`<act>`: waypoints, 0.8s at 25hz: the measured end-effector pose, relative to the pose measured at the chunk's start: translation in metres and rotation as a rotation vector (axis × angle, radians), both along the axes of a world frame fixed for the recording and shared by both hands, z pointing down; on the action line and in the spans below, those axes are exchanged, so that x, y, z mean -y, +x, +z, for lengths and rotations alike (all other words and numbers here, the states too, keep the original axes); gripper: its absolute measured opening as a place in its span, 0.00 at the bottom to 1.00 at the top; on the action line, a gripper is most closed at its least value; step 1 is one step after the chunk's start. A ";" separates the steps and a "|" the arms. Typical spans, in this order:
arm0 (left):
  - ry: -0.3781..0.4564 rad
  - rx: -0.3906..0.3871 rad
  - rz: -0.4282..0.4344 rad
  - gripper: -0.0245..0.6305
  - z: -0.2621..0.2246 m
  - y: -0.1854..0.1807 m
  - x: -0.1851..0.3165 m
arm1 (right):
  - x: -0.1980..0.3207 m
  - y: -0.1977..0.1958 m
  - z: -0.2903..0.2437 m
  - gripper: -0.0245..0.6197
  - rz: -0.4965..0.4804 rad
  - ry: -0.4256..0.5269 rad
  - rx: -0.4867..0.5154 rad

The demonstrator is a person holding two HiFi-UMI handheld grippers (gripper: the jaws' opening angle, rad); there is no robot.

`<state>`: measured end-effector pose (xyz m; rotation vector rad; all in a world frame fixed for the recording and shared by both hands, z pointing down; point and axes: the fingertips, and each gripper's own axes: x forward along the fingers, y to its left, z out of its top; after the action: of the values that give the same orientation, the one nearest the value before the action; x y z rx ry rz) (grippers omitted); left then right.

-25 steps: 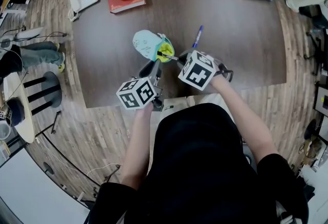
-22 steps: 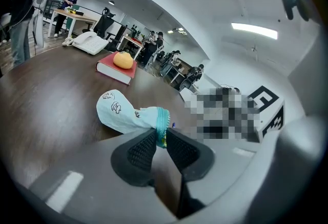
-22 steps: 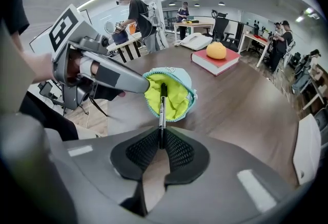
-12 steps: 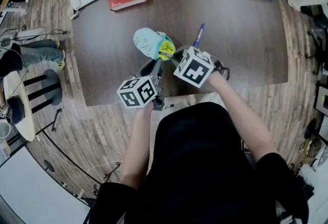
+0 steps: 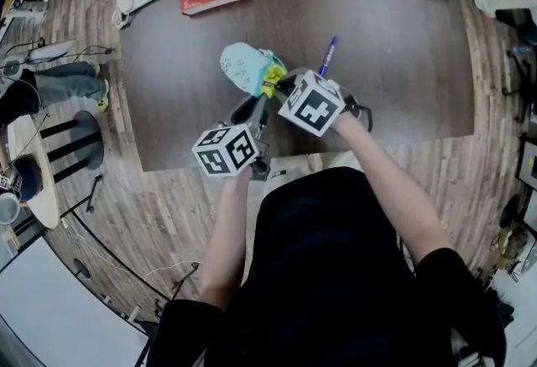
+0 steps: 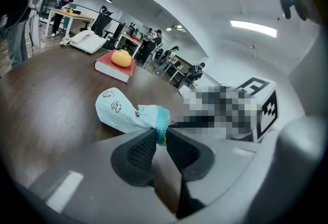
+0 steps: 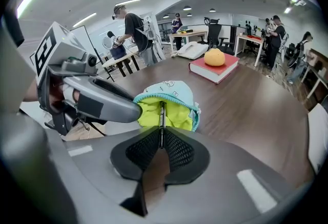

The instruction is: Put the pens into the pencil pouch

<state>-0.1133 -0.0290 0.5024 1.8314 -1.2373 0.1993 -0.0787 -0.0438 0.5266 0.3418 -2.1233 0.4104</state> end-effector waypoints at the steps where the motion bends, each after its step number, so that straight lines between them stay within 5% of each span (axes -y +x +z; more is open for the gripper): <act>1: -0.001 0.001 0.001 0.12 0.000 0.000 0.000 | 0.000 -0.002 0.001 0.11 0.003 -0.005 0.008; 20: -0.001 -0.001 -0.005 0.13 -0.001 -0.002 -0.005 | 0.006 -0.019 0.012 0.11 0.030 -0.002 0.067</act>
<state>-0.1152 -0.0237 0.5017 1.8270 -1.2406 0.1965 -0.0979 -0.0497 0.5386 0.3640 -2.1848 0.4474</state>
